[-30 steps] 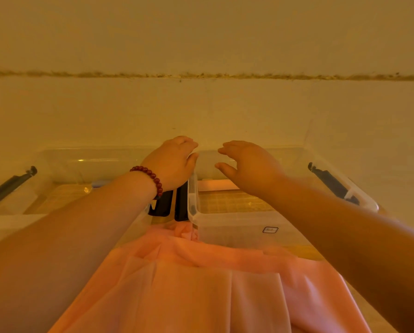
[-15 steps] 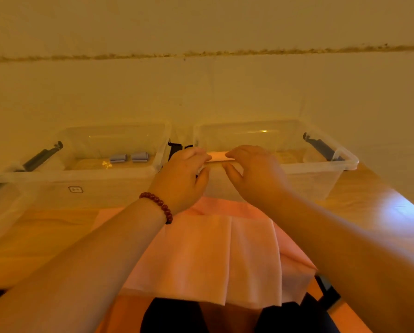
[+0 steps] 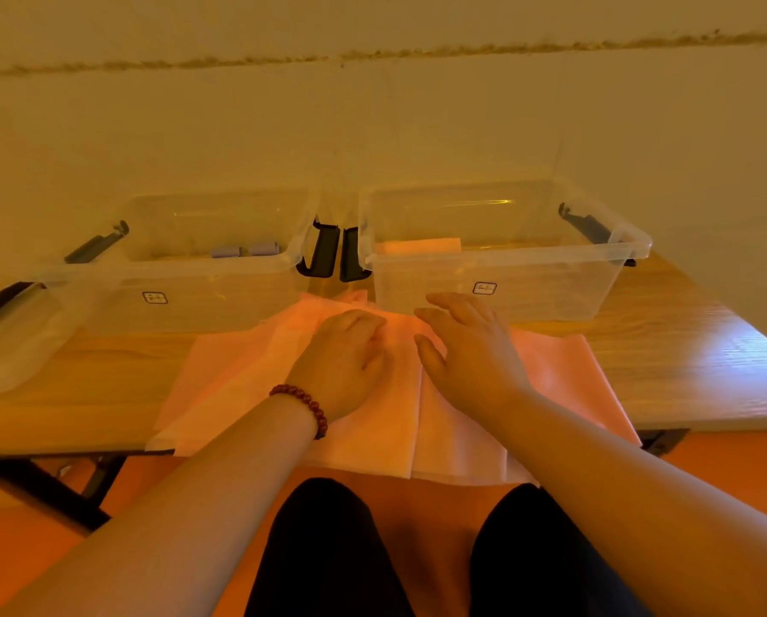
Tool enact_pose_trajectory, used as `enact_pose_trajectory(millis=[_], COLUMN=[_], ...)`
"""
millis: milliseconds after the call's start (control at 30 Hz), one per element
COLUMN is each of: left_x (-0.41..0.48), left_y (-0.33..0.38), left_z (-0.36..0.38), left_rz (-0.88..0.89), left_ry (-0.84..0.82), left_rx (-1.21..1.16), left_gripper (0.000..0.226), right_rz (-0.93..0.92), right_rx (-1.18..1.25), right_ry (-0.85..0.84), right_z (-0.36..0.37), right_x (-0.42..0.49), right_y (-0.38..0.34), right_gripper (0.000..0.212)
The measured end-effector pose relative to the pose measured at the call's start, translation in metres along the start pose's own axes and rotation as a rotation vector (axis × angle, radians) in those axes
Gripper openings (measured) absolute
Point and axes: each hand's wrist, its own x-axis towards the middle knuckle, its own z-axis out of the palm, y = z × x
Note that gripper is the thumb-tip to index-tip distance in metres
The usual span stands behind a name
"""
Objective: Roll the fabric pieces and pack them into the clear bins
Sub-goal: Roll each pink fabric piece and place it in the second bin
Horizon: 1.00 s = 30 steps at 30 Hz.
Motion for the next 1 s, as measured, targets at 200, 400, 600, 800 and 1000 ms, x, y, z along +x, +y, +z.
enact_pose_trajectory(millis=[200, 400, 600, 800, 1000], left_x=[-0.002, 0.008, 0.019, 0.028, 0.025], left_y=[-0.004, -0.015, -0.003, -0.002, 0.001], left_z=[0.004, -0.007, -0.015, -0.002, -0.011], left_rz=[-0.077, -0.081, 0.082, -0.02, -0.149], left_ry=[-0.094, -0.004, 0.047, -0.03, 0.039], left_rx=[0.018, -0.088, -0.122, -0.188, -0.424], left_gripper=[0.049, 0.02, 0.03, 0.018, 0.017], right_rz=[0.135, 0.22, 0.154, 0.216, 0.255], right_rx=[0.1, 0.315, 0.459, 0.437, 0.367], right_ry=[-0.243, -0.209, -0.04, -0.023, -0.035], right_z=[0.014, 0.008, 0.007, 0.006, 0.007], right_x=[-0.011, 0.001, 0.007, 0.011, 0.011], right_y=[0.009, 0.01, 0.012, 0.023, 0.04], right_gripper=[0.044, 0.02, 0.004, 0.004, 0.008])
